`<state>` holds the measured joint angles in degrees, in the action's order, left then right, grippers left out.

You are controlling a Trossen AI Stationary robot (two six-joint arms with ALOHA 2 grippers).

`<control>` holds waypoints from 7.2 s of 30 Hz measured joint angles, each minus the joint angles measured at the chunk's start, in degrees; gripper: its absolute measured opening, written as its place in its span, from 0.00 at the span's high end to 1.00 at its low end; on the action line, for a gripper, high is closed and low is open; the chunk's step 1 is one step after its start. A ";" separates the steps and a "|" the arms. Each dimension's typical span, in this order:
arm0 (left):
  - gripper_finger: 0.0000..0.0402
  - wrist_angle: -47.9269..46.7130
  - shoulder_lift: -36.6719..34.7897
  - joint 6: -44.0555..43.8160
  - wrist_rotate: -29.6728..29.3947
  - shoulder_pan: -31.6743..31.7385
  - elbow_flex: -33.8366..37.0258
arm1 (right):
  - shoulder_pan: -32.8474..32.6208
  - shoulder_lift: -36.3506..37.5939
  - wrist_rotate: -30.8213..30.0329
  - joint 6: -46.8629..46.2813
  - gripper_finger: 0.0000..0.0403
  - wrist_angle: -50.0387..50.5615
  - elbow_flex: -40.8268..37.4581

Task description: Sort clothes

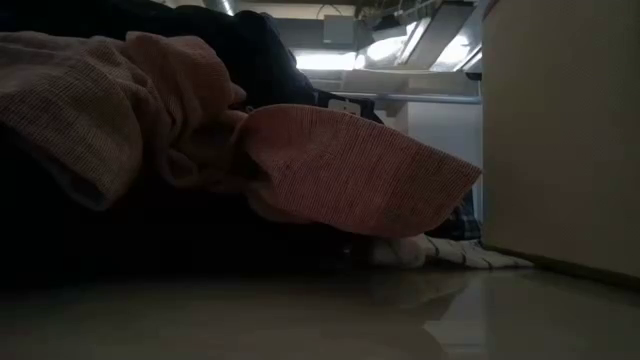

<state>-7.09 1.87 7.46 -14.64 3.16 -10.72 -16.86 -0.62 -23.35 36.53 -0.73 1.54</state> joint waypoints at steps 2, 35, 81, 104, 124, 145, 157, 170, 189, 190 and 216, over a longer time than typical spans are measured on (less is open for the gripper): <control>1.00 0.00 0.00 0.00 0.00 0.00 0.00 | 0.00 0.00 0.02 -0.01 0.96 0.00 -0.01; 1.00 7.95 0.00 -22.46 0.14 0.00 0.09 | -0.01 0.02 -0.05 -2.44 0.96 -6.26 -0.43; 1.00 -9.52 57.26 2.50 6.32 -0.66 -50.53 | 0.00 0.02 -0.61 5.49 0.96 -11.25 -0.02; 0.47 -22.53 61.88 -9.24 9.58 -9.94 -54.01 | 0.00 0.01 -0.61 4.75 0.96 -11.04 -0.02; 0.44 -30.13 67.46 -29.88 8.38 -21.70 -46.78 | 0.00 0.02 -0.64 4.04 0.96 -10.23 -0.02; 0.96 -30.20 69.59 -21.49 12.16 -21.59 -46.21 | 0.00 0.00 -1.91 4.28 0.96 -10.20 -0.02; 0.97 -16.78 60.39 -9.96 8.89 -21.51 -46.23 | 0.00 0.00 -2.17 4.28 0.96 -10.21 -0.02; 0.96 -1.53 50.62 5.68 -7.69 -20.21 -46.27 | 0.00 0.00 -2.18 4.37 0.96 -10.23 -0.02; 0.96 46.85 49.70 42.37 -11.66 -3.81 -46.27 | 0.00 0.00 -7.51 4.46 0.96 -12.76 -0.02; 0.96 49.45 49.70 43.64 -11.32 -2.69 -46.27 | 0.00 0.00 -7.93 4.48 0.96 -12.76 -0.02; 0.97 43.69 70.84 49.76 2.70 27.09 -81.66 | 0.00 0.00 -9.55 4.48 0.96 -12.28 -0.02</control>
<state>36.60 72.71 57.22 -11.94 30.24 -92.38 -16.86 -0.62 -32.91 41.01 -13.02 1.52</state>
